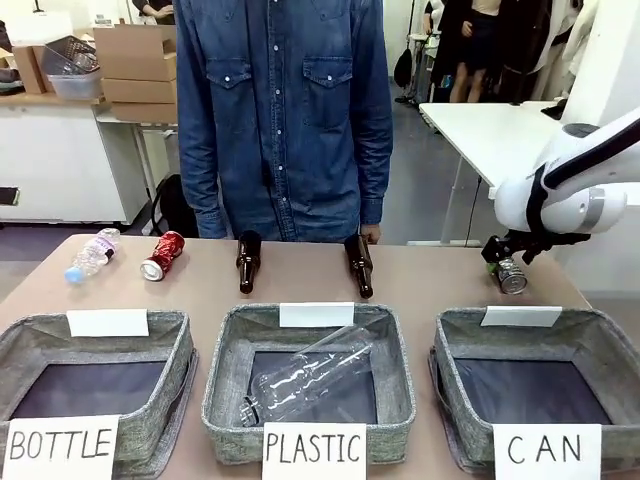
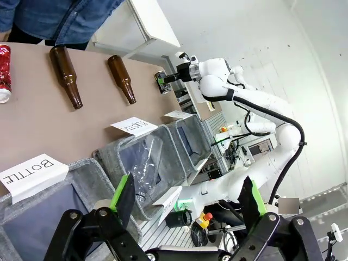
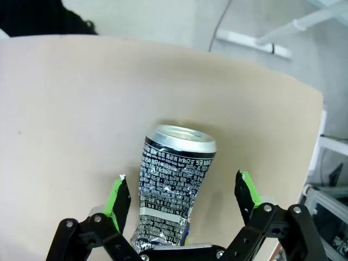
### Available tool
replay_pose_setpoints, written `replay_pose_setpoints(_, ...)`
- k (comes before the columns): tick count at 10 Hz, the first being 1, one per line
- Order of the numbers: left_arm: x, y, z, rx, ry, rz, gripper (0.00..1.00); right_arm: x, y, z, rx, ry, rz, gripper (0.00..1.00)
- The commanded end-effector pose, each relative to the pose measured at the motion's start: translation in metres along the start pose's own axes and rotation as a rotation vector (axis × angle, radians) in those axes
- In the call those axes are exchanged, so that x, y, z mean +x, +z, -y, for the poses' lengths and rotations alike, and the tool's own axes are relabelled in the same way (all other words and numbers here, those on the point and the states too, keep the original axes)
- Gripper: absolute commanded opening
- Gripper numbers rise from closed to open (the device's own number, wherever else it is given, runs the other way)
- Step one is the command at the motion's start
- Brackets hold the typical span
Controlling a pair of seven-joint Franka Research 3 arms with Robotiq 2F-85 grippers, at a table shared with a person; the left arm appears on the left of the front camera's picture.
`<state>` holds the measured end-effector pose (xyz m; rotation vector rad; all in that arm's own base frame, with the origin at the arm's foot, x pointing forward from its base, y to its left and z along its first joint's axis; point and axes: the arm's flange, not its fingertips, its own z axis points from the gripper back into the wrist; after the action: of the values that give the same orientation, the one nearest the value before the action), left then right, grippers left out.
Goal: Sort the can waste into the basket.
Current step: Pick up the can waste from the table and place it in the right Fabric basket.
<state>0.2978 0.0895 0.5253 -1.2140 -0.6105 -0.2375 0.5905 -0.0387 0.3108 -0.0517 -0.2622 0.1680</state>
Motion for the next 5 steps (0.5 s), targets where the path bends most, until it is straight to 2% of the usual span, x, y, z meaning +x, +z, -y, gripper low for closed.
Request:
replay_pose_setpoints(1,0.0011,-0.0017,0.002,-0.017,-0.022,0.012,1.0,0.0065,-0.0053,0.002,-0.043,-0.061,-0.003,1.0)
replay_pose_setpoints(4,0.0011,-0.0017,0.002,-0.017,-0.022,0.012,1.0,0.0062,-0.0061,0.0013,-0.041,-0.035,-0.008,1.0)
replay_pose_setpoints(5,0.0011,-0.0017,0.002,-0.017,-0.022,0.012,1.0,0.0069,-0.0063,0.0006,-0.047,-0.025,-0.031,0.71)
